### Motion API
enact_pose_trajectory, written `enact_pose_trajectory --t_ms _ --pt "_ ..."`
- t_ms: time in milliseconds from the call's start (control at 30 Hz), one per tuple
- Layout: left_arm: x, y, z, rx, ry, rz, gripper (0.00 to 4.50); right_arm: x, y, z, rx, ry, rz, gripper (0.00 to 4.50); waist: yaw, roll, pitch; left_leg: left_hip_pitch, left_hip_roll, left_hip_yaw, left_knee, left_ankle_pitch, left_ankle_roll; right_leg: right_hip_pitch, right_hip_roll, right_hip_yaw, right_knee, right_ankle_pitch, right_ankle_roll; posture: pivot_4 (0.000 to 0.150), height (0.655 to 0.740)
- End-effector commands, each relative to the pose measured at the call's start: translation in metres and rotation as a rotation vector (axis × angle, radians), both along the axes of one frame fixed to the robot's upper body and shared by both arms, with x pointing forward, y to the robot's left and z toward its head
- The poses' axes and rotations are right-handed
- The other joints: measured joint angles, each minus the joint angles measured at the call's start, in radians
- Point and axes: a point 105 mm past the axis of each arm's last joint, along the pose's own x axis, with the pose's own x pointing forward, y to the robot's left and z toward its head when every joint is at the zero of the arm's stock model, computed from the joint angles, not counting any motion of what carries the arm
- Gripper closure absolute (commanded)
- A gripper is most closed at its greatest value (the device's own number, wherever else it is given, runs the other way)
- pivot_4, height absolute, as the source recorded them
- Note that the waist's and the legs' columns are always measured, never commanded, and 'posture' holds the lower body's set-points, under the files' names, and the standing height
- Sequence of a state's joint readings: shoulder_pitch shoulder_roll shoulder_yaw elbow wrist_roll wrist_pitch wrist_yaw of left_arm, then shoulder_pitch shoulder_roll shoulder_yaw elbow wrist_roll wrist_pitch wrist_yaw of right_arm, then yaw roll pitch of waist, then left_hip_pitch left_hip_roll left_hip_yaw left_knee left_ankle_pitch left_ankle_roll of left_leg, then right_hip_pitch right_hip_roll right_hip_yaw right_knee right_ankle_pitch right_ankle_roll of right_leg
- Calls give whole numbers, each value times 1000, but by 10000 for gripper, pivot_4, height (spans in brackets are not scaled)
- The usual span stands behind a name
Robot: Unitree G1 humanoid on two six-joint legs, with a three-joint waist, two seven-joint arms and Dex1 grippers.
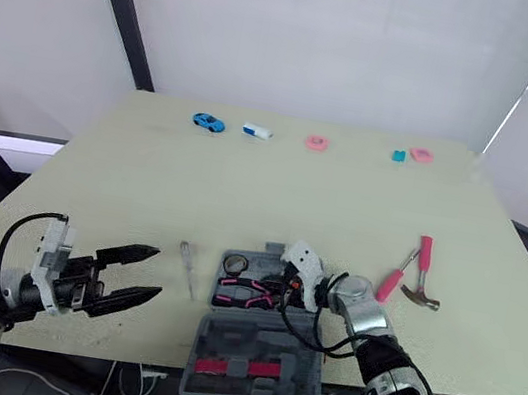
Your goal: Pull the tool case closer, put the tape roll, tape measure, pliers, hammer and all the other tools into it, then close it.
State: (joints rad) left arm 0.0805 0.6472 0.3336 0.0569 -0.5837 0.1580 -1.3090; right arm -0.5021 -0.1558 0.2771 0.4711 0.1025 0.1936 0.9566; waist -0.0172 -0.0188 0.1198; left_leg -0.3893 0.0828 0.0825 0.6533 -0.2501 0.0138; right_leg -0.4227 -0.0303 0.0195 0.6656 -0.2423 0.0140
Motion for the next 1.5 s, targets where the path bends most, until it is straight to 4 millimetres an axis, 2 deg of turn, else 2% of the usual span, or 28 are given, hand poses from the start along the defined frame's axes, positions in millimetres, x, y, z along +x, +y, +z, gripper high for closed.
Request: enact_pose_trajectory --t_ms 33,67,133,233,333,400,467,600,667,767,867,1000,1067,1200,1300,1367,1500 --pt "6 0 0 15 -47 84 0 2 -8 41 102 -152 -35 44827 0 1 1 -5 -1 1 -1 0 0 -4 0 0 -1 0 0 1500 7400" --pt "8 1 -1 9 -51 116 0 -2 -11 48 135 -176 -47 44827 1 0 1 -11 -1 2 -1 0 0 -9 1 0 -1 0 1 1500 7400" --pt "11 1 -5 -7 -39 171 0 -10 -19 65 235 -217 -58 44827 2 -1 2 -13 -1 4 -1 0 0 -10 1 -1 -2 1 6 1500 7400" --pt "11 -1 -9 -36 -18 227 0 -18 -41 71 260 -206 -123 44827 2 -2 3 -13 -1 3 -5 -1 -1 -10 3 -1 -4 0 7 1500 7400" --pt "8 -3 -14 -53 -4 267 0 -28 -79 71 248 -209 -229 44827 4 -4 5 -13 -1 3 -5 -1 -2 -10 2 -1 -4 0 7 1500 7400" --pt "5 -1 -17 -60 11 298 0 -36 -105 66 195 -235 -298 39408 7 -5 6 -12 -3 3 -5 -2 -2 -9 0 -1 -5 -1 7 1500 7400" --pt "0 10 -24 -64 39 357 0 -51 -140 59 135 -241 -388 32008 8 -7 8 -12 -3 3 -4 -2 -2 -9 -1 -1 -5 -3 5 1500 7400" --pt "-10 27 -31 -62 66 451 0 -79 -189 49 63 -232 -526 12047 2 -10 12 -10 -4 4 -4 -2 -2 -7 -1 -1 -5 -5 8 1500 7400" --pt "-17 32 -36 -53 84 476 0 -91 -210 44 34 -220 -592 562 -1 -10 13 -8 -3 3 -3 -2 -2 -7 -1 0 -4 -5 9 1500 7400" --pt "-30 44 -45 -37 116 531 0 -114 -248 35 -29 -198 -712 562 1 -11 14 -7 -3 3 -3 -2 -2 -7 -1 0 -4 -6 9 1500 7400" --pt "-36 49 -47 -28 128 552 0 -129 -267 30 -65 -172 -763 562 4 -12 15 -8 -4 1 -3 -2 -2 -8 -2 1 -5 -6 9 1500 7400" --pt "-38 48 -48 -27 131 542 0 -133 -271 33 -51 -160 -777 562 5 -13 18 -8 -4 -2 -3 -2 -2 -8 -3 1 -5 -6 9 1500 7400" --pt "-35 47 -46 -23 145 552 0 -128 -268 38 -27 -165 -774 562 4 -12 19 -8 -4 -2 -3 -2 -2 -8 -3 1 -5 -6 9 1500 7400" --pt "-31 38 -39 -2 151 462 0 -111 -255 48 -20 -194 -751 562 4 -11 21 -9 -4 -2 -3 -2 -2 -8 -3 1 -5 -6 9 1500 7400" --pt "-22 28 -30 62 126 374 0 -93 -233 61 -26 -216 -663 562 5 -10 22 -9 -4 -2 -3 -2 -2 -8 -2 1 -5 -5 9 1500 7400" --pt "-18 19 -25 90 131 286 0 -85 -214 67 -52 -219 -544 562 6 -10 24 -9 -4 -2 -3 -2 -2 -7 -2 0 -4 -5 9 1500 7400" --pt "-10 3 -18 139 161 121 10557 -73 -185 76 -89 -180 -351 11605 6 -9 26 -9 -5 -1 -3 -2 -2 -7 -2 0 -5 -5 8 1500 7400"
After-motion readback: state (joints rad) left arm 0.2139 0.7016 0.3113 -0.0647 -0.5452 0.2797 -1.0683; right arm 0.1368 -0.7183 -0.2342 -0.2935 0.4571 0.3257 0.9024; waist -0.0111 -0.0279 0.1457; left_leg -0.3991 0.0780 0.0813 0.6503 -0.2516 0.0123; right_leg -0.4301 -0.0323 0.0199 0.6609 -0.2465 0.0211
